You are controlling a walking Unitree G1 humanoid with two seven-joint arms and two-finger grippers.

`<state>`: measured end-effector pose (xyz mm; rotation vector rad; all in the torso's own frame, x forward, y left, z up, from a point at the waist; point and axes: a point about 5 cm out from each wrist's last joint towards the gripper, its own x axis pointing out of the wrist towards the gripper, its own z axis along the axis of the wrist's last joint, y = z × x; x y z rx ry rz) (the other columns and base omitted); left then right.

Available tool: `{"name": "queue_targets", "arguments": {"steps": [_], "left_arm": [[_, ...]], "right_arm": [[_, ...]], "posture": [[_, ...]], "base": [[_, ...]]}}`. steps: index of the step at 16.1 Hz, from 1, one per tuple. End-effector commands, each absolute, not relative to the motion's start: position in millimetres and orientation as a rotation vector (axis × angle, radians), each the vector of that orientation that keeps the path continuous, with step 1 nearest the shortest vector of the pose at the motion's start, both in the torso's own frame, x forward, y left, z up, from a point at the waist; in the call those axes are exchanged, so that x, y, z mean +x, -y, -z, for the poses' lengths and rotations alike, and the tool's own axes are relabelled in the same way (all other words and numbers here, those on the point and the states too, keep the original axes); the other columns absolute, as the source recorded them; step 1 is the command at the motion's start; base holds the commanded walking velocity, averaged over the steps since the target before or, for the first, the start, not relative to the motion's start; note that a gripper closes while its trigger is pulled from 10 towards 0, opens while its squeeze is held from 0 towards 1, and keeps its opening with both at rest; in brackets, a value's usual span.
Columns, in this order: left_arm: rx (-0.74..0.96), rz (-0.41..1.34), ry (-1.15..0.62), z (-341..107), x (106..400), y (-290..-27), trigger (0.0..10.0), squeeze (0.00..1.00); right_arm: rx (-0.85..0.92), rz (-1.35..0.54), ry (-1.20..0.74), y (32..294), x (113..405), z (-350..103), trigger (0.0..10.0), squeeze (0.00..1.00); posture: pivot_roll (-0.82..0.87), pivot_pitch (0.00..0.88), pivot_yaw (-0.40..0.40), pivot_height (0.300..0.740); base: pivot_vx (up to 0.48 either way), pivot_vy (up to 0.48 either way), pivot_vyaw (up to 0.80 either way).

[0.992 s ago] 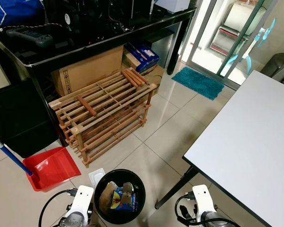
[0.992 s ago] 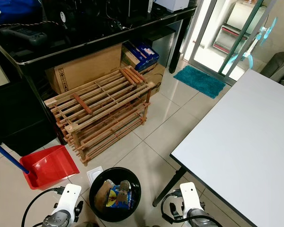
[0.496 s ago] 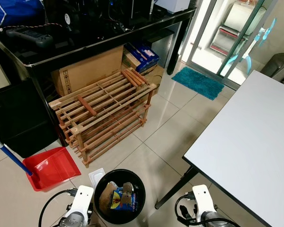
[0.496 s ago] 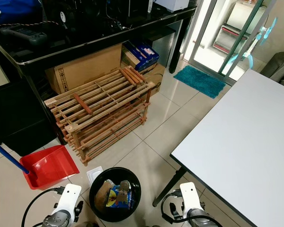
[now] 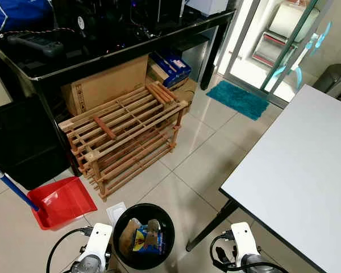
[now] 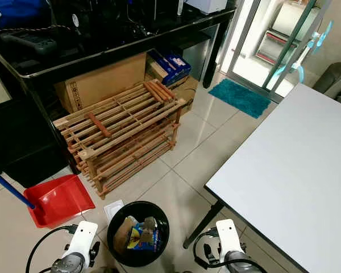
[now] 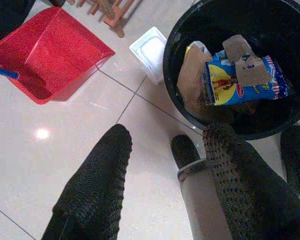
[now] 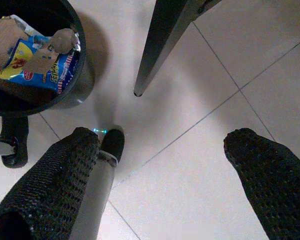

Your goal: Picking trash to rubbish bin

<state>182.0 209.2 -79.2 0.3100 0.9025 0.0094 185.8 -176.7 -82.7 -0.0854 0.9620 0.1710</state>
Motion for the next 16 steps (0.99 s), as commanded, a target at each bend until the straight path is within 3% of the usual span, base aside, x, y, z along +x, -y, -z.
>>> {"name": "queue_targets", "arguments": {"steps": [1, 4, 7, 16], "left_arm": [[0.268, -0.049, -0.709, 54.4, 224.3, -201.0, 10.0, 0.0], [0.308, -0.034, -0.841, 69.6, 202.1, -204.5, 10.0, 0.0], [0.298, -0.044, -0.864, 73.7, 193.3, -207.8, 10.0, 0.0], [0.297, -0.047, -0.863, 73.6, 193.2, -208.6, 10.0, 0.0]], "right_arm": [[0.057, -0.087, -0.735, 159.0, 230.4, 56.4, 10.0, 0.0], [0.031, -0.063, -0.833, 164.2, 216.2, 67.0, 10.0, 0.0], [0.021, -0.059, -0.873, 167.2, 206.6, 72.7, 10.0, 0.0], [0.009, -0.067, -0.89, 166.8, 204.2, 74.3, 10.0, 0.0]], "posture": [[-0.02, 0.036, -0.123, 0.74], [-0.02, 0.036, -0.123, 0.74], [-0.02, 0.039, -0.124, 0.74], [-0.02, 0.04, -0.123, 0.74]], "base": [[0.0, 0.0, 0.0], [0.0, 0.0, 0.0], [0.0, 0.0, 0.0], [0.0, 0.0, 0.0]]}}
